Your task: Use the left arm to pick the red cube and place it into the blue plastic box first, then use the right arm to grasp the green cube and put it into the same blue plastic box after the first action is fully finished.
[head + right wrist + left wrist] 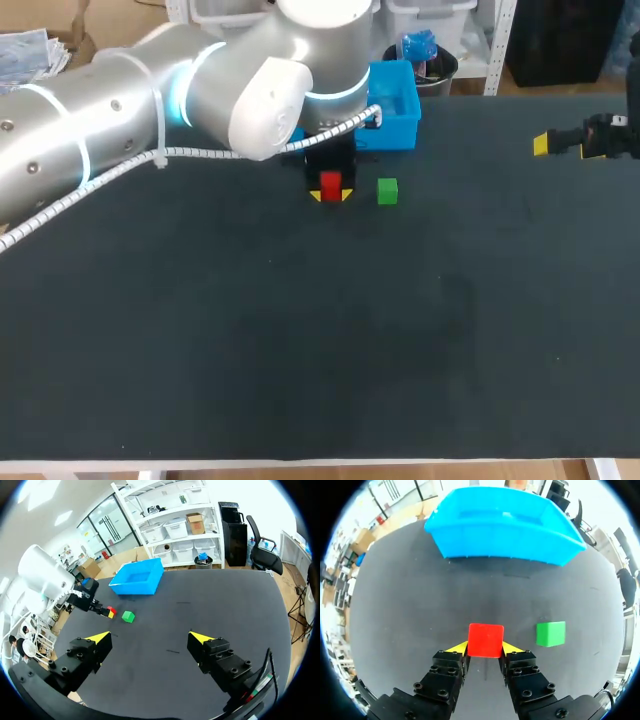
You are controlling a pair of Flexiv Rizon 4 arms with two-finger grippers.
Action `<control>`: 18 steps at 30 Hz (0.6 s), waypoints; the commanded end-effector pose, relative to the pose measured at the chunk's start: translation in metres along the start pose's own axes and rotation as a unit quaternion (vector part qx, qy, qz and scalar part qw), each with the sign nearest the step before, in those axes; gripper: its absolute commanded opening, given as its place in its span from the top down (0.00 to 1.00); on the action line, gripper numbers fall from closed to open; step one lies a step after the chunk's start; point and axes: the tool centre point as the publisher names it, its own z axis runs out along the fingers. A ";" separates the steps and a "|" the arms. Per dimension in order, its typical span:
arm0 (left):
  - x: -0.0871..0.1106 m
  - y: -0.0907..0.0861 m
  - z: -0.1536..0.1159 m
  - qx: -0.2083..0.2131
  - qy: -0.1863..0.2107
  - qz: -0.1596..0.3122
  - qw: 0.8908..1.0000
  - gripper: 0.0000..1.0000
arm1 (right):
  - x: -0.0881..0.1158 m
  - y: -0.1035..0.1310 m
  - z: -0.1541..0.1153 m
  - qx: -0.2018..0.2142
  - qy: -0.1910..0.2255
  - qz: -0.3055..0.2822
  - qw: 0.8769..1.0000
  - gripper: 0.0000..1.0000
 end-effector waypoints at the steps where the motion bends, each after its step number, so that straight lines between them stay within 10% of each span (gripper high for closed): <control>1: 0.002 0.003 -0.023 0.006 -0.013 0.002 1.000 1.00 | 0.000 0.000 0.000 0.000 0.000 0.000 1.000 0.00; 18: -0.018 0.034 -0.105 0.041 -0.075 0.027 0.996 1.00 | 0.000 0.000 0.000 0.000 0.000 0.000 1.000 0.00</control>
